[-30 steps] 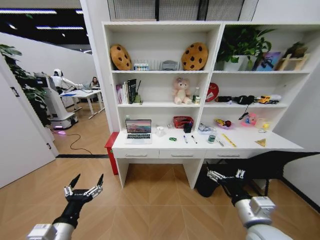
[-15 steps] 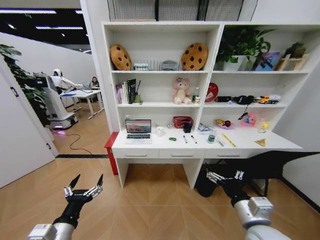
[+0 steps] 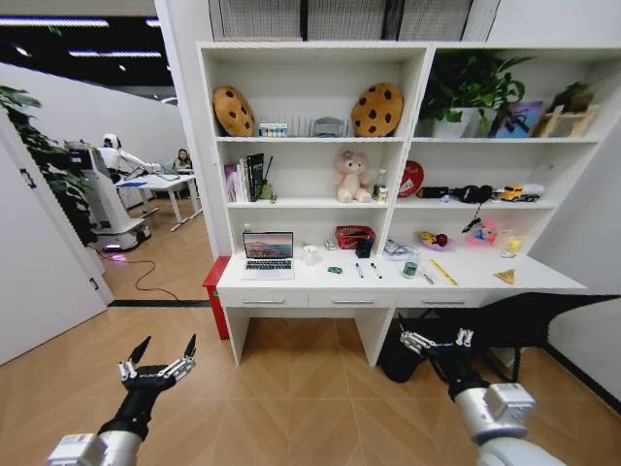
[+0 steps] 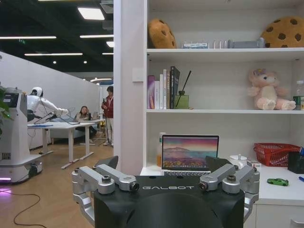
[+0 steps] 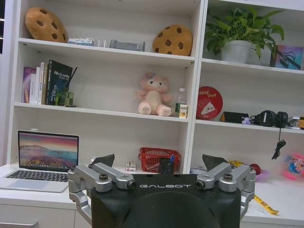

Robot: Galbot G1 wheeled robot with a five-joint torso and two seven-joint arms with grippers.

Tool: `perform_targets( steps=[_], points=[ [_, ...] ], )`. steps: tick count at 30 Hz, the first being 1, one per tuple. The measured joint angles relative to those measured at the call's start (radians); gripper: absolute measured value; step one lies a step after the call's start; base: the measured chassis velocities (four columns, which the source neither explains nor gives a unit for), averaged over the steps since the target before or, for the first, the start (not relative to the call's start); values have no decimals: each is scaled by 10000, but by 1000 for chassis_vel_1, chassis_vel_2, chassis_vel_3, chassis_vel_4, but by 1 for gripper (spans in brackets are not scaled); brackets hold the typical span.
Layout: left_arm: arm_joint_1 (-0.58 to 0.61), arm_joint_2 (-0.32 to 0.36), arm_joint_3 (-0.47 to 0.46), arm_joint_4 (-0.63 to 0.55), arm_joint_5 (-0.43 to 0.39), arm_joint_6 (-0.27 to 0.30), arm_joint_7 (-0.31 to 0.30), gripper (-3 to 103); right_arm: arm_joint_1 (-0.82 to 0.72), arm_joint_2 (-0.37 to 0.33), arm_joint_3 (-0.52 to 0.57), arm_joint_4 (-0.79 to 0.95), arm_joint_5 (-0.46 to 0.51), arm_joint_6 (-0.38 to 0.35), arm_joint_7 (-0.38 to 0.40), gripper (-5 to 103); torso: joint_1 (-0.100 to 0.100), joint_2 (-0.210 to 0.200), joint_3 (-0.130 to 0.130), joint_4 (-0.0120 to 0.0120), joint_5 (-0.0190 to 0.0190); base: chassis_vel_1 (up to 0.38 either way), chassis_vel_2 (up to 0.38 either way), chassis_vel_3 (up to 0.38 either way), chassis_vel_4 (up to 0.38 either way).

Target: Organize the objects on the table.

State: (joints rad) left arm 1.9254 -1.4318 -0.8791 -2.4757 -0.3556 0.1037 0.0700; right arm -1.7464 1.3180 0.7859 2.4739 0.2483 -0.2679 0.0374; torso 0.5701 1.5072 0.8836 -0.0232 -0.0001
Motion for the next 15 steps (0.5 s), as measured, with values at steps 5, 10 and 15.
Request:
perform_targets(
  steps=[5,10,15],
  points=[
    [-24,-88,-25,-41,9,1,-14,100,92,64,91,4,177,6,123,100,0,0,0,0,1,0,0,0,0],
    [-34,-140,-116,-123,-10,1,-25,100,104,103,62,52,158,-42,97,100,-1,1,0,0,0,-23,29,34,-27],
    [-34,-169,-125,-159,-16,1,-26,100,60,103,66,125,154,-47,59,100,0,1,0,2,1,-64,68,67,-65]
  ],
)
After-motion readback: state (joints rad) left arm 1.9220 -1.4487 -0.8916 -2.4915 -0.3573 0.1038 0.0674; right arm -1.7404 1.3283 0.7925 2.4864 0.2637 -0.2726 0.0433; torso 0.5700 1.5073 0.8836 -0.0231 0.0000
